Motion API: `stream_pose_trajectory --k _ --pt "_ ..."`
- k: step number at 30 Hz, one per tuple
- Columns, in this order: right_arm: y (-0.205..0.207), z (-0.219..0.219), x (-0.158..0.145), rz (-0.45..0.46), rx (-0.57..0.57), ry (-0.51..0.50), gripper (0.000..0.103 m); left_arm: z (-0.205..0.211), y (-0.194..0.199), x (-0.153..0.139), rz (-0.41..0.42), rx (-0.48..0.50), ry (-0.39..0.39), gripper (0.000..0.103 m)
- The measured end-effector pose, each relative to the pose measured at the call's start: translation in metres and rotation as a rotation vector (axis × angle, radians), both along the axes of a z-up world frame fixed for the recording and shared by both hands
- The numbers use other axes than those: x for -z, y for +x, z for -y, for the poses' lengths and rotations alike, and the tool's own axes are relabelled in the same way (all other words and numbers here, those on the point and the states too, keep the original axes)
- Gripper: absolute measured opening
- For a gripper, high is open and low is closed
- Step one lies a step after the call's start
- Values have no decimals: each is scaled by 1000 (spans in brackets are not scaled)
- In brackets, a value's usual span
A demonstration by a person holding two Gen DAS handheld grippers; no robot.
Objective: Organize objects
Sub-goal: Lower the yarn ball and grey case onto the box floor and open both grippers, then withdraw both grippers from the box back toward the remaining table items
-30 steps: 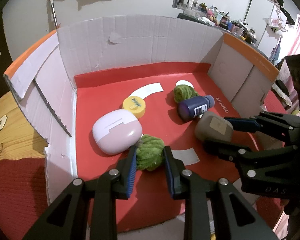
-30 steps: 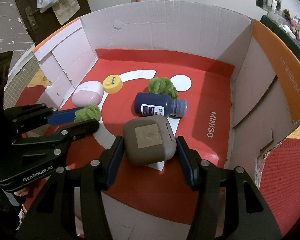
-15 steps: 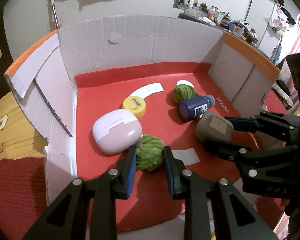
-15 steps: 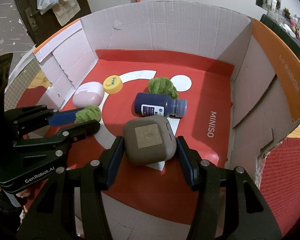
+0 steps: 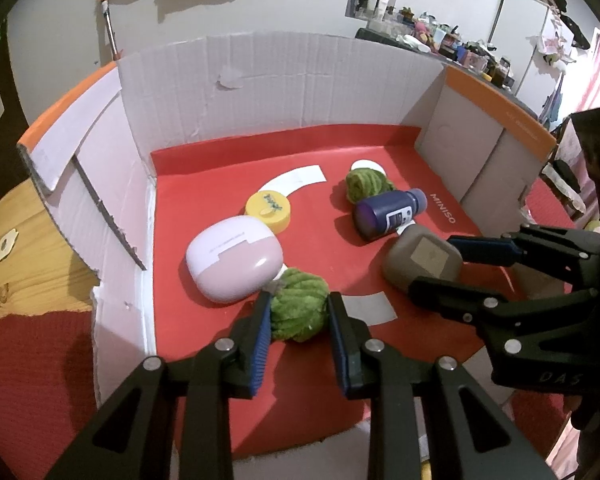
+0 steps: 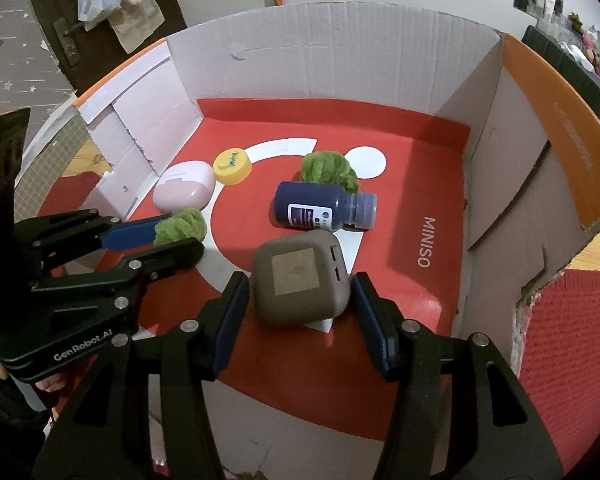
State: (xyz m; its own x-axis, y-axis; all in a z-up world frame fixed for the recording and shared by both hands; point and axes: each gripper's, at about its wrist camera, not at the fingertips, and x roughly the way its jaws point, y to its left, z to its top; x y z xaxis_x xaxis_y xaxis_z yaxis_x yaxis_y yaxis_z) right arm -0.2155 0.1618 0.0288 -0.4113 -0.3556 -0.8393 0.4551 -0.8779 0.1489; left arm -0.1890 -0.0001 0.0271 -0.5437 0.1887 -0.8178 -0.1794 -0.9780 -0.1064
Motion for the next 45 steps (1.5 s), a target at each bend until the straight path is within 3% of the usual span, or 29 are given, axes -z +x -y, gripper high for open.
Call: stream_pose_trajectory --k 15,18,20,28,31,36,39,45 --pt "10 -4 -9 -10 -8 -35 57 1 8 -6 -23 -10 0 31" --pt "13 -4 -12 -14 -10 -42 60 2 11 -8 -32 -17 -2 40" --pt "15 -3 -14 -21 -14 -44 65 2 14 -10 -38 -16 -1 41" --pt "28 -5 -23 -35 -23 -62 67 1 22 -16 -55 -12 2 41" --pt "34 -6 -27 -42 -24 -72 72 2 26 -17 -59 -17 8 47" --pt "44 -10 -33 -48 -26 -88 72 4 31 -19 -61 -23 19 49" --pt "50 -11 -35 -51 -30 -93 79 6 35 -21 -66 -29 24 56" --pt "62 -14 -40 -59 -35 -107 79 7 43 -25 -76 -29 39 63"
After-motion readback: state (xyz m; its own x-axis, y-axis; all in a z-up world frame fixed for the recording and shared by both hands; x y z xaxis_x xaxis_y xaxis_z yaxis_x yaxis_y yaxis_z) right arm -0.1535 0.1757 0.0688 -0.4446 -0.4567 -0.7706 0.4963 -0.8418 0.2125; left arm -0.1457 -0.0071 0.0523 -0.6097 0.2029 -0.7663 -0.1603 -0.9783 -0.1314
